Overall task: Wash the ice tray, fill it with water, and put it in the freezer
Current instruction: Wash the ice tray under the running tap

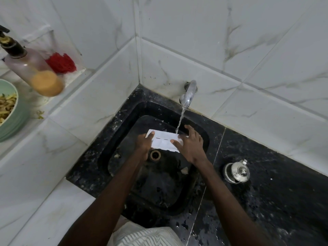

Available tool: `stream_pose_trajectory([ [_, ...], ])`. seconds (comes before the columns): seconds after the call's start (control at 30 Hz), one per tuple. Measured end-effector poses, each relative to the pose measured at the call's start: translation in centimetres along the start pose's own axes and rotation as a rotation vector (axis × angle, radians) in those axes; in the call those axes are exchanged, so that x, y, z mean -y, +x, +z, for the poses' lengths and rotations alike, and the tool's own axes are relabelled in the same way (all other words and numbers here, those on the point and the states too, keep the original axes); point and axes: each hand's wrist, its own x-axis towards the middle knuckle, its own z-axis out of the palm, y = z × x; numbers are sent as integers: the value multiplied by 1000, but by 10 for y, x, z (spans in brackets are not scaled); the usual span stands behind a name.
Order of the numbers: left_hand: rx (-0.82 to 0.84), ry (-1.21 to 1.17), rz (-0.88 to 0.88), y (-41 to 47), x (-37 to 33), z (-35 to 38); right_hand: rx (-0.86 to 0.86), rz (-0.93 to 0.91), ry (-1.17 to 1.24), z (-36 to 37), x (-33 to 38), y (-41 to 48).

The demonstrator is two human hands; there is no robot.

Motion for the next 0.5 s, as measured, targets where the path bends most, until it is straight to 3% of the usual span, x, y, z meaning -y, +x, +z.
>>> stream_pose_trajectory([
  [0.23,32,-97,-17,-2,-5,-11,39,-33,-27,3,-5,-14],
  [0.5,57,-47,-7,-6,-1,-5,112,-58,0,0,6,-16],
])
